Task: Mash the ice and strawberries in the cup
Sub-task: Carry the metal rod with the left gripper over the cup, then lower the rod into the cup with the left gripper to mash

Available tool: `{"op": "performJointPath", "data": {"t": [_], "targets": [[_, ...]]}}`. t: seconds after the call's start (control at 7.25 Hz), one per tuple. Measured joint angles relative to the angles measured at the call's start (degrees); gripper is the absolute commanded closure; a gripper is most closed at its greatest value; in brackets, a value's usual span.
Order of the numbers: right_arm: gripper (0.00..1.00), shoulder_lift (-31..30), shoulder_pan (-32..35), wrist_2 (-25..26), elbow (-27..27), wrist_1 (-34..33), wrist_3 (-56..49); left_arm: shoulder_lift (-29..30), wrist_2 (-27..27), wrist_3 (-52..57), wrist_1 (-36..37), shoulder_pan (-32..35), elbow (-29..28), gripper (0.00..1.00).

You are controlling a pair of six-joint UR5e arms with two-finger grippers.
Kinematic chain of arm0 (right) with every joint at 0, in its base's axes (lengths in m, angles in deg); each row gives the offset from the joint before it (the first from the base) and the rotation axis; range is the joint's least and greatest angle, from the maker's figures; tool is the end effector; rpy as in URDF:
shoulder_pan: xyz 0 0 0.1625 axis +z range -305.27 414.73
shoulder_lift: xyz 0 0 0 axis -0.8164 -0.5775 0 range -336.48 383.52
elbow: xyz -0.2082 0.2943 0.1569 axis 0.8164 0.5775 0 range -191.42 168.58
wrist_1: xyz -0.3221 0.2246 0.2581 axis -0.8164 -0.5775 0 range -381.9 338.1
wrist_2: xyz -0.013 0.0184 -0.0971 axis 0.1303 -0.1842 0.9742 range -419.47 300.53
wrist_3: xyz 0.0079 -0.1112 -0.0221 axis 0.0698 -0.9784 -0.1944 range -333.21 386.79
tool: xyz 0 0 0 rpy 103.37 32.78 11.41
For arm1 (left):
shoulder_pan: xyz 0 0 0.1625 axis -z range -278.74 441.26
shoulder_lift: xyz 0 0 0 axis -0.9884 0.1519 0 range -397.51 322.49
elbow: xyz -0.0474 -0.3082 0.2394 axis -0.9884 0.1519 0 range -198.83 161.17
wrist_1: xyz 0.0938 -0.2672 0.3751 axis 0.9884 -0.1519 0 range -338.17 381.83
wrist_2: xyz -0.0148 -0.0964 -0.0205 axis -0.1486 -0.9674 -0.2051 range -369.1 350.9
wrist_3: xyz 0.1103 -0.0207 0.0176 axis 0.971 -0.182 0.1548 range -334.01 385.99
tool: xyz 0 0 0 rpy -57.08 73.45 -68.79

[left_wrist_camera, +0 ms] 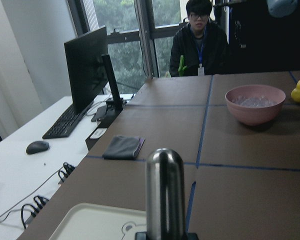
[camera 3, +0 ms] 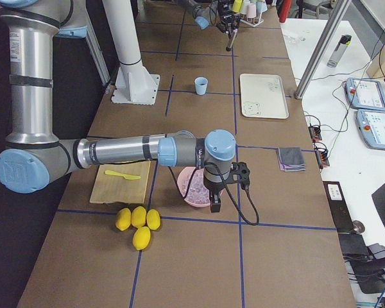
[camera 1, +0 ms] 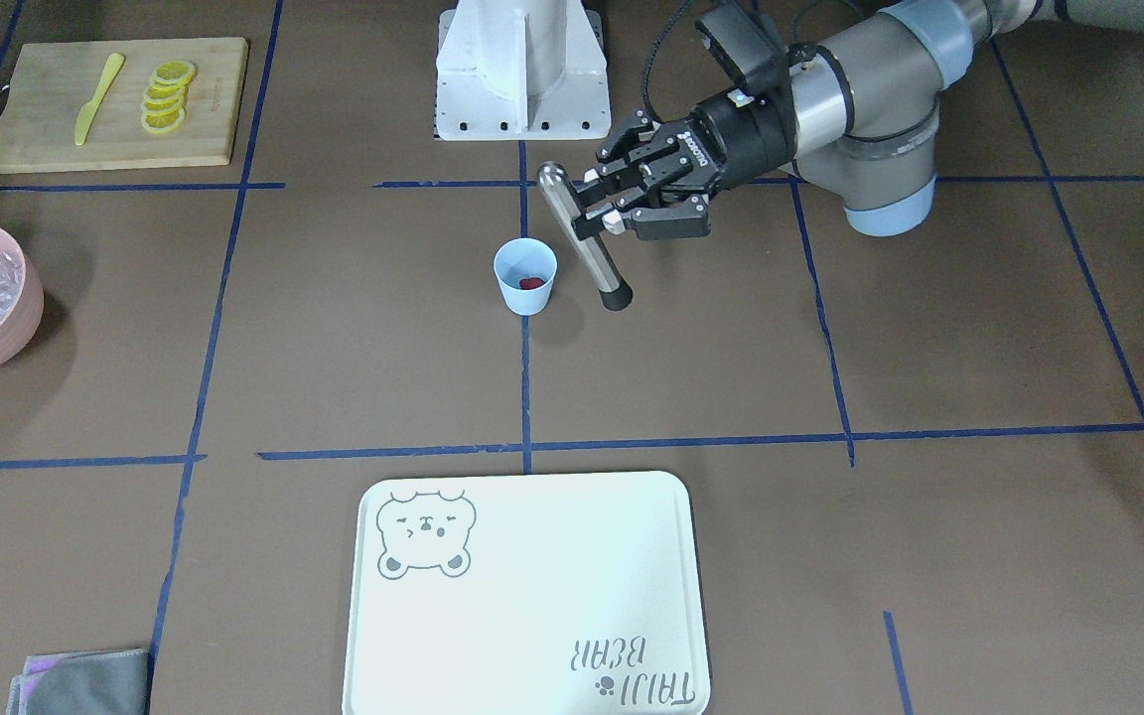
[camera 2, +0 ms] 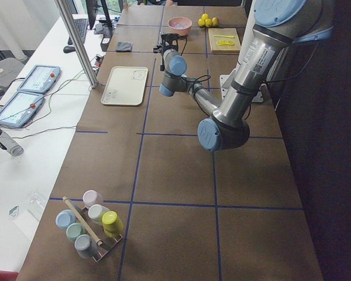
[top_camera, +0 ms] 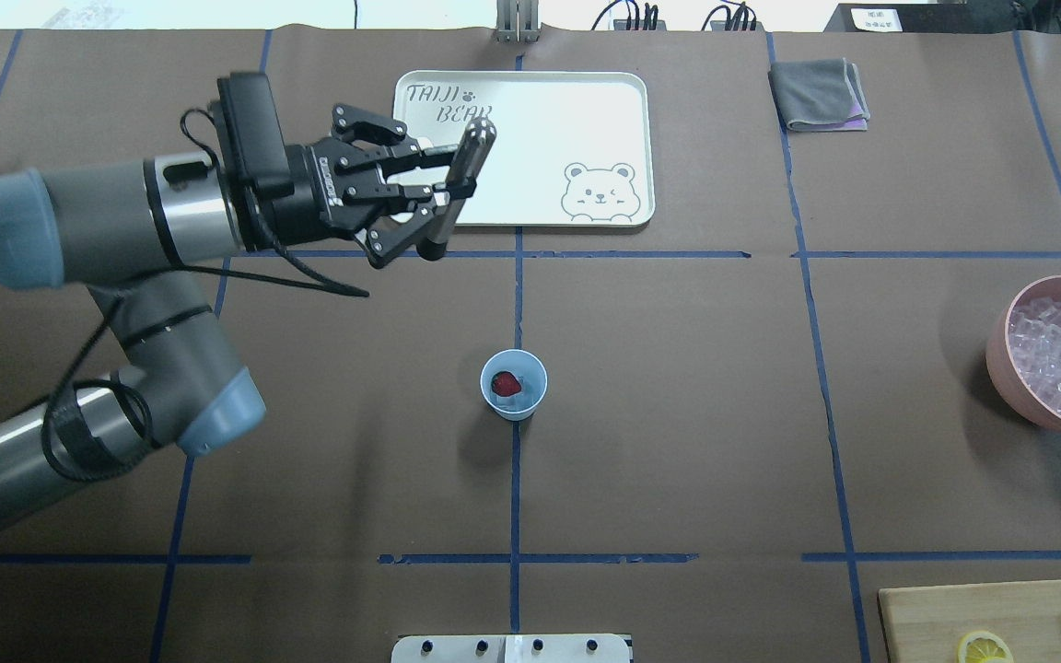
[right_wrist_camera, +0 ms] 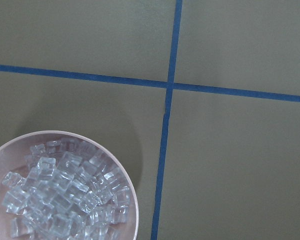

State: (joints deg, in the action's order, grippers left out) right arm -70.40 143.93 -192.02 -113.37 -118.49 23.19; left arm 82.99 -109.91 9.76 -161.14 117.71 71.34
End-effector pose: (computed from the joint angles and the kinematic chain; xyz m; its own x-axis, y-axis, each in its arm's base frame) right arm 0.0491 -0.5218 0.5730 0.7340 -0.0899 0.6732 0.0600 0.9959 0.0676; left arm 0.4362 -0.4614 0.1265 0.3151 0.9397 -0.1330 0.5558 -0.0691 0.8284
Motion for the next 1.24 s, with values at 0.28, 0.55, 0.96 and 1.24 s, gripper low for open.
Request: {"op": "performJointPath", "data": {"t": [0.28,0.55,0.96,1.24], "targets": [[0.00,0.0,0.0,0.1,0.1,0.0,0.0,-0.3,8.3,-0.5,-10.0,-7.7,-4.5,1.00],[0.00,0.0,0.0,0.1,0.2,0.0,0.0,-0.3,12.2,-0.3,-15.3,-11.2,-7.6,1.00],[0.00,-0.1,0.0,0.1,0.2,0.0,-0.1,-0.1,15.9,0.4,-17.2,-13.8,-10.7,1.00],[0.00,-0.1,0.0,0.1,0.3,0.0,-0.1,0.2,19.5,1.8,-17.3,-16.8,-11.2,1.00]]}}
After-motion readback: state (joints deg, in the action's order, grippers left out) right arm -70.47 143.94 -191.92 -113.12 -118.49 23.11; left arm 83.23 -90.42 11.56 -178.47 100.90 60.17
